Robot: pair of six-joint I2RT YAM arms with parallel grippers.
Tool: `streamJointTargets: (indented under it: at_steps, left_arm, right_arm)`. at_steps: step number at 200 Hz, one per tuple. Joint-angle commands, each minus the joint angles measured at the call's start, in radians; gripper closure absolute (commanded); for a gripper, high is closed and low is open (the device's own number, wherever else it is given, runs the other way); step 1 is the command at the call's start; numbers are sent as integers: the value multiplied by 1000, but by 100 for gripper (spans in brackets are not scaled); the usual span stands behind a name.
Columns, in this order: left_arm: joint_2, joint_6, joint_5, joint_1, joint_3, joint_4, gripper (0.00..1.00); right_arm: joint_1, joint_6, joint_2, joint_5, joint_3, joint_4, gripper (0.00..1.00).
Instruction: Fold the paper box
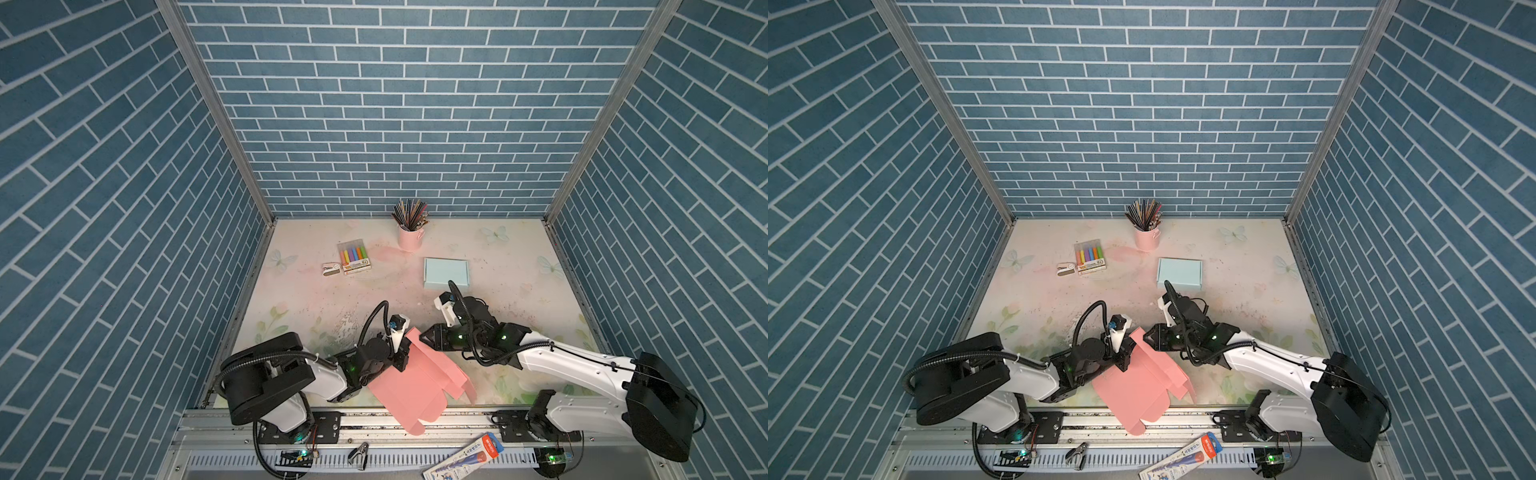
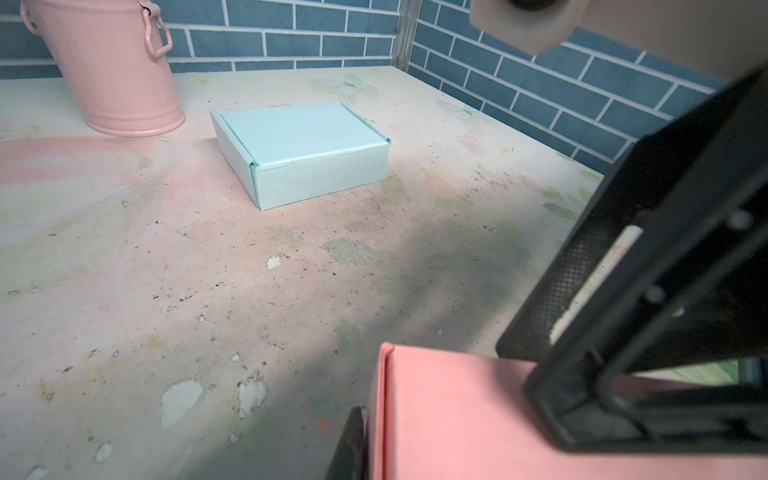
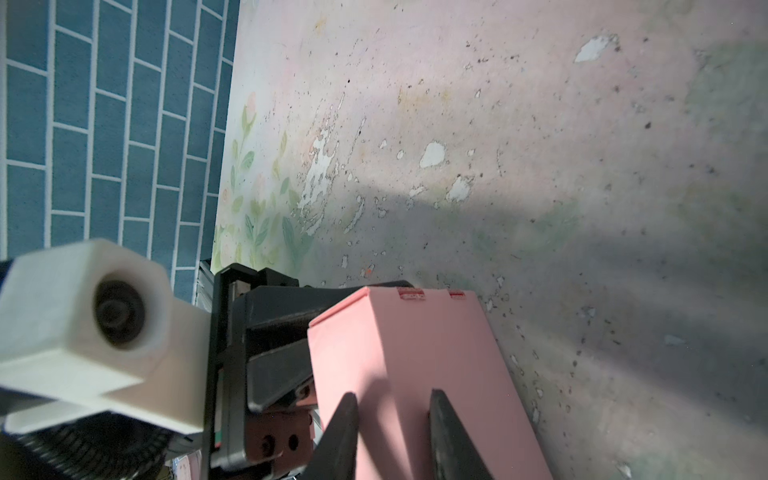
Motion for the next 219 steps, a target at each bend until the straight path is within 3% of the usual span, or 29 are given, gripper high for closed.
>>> streamJointTargets:
  at_steps: [1, 42, 62, 82, 134, 187, 219]
  left_arm:
    - [-2, -6, -22, 0, -4, -2, 88]
    - [-15, -4, -29, -1, -7, -13, 88]
    - [-33, -8, -36, -2, -14, -20, 81]
    - [-58, -11, -43, -2, -22, -33, 80]
    - [-60, -11, -37, -2, -17, -45, 88]
    - [-69, -15, -41, -2, -9, -51, 89]
    - [-90, -34, -62, 0, -2, -92, 89]
  right_arm:
    - [6, 26, -8, -4, -5, -49, 70]
    - [5, 24, -7, -3, 2, -47, 70]
    - [7, 23, -4, 0, 2, -49, 70]
    - [6, 23, -1, 1, 0, -48, 70]
    - [5, 22, 11, -3, 4, -36, 71]
    - [4, 15, 13, -7, 23, -34, 71]
    - [-3, -63, 13, 32, 112, -145, 68]
